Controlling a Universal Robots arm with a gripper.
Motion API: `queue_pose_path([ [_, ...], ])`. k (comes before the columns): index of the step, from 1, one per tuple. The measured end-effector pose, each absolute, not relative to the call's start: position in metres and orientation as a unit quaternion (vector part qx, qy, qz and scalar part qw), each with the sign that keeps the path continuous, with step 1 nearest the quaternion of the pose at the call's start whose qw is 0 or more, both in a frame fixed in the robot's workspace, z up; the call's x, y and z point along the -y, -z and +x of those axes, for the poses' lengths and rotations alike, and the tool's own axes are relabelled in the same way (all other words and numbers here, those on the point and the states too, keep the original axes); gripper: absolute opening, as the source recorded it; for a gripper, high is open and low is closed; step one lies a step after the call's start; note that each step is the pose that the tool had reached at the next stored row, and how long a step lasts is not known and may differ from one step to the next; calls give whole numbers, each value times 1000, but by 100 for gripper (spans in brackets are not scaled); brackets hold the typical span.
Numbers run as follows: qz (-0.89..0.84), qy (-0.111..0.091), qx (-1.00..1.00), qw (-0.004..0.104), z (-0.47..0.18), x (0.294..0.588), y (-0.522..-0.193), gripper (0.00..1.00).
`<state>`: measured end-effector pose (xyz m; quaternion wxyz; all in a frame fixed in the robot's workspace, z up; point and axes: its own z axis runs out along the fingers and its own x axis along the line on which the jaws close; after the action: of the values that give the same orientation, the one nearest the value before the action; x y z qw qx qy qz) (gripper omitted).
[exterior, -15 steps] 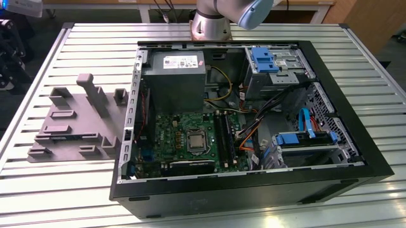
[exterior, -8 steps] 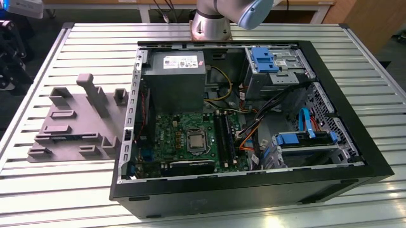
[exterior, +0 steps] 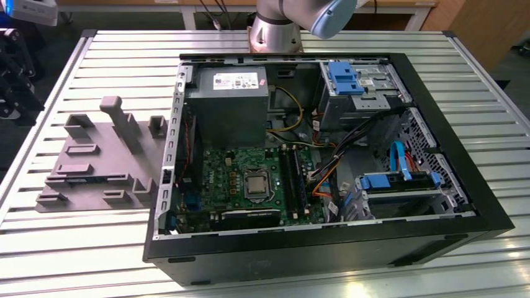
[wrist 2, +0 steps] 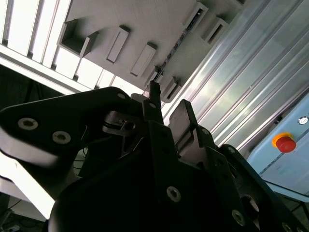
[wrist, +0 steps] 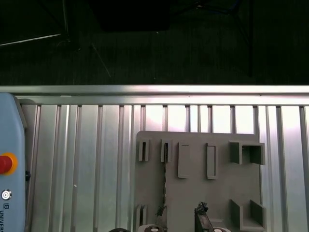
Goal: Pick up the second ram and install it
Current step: 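Pick up the second ram and move it above second insertion slot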
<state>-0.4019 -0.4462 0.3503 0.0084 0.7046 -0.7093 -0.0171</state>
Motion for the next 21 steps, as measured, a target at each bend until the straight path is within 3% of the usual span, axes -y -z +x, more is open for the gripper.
queue_pose_path([
  [21, 705, 17, 709, 8, -401, 446, -346, 36],
])
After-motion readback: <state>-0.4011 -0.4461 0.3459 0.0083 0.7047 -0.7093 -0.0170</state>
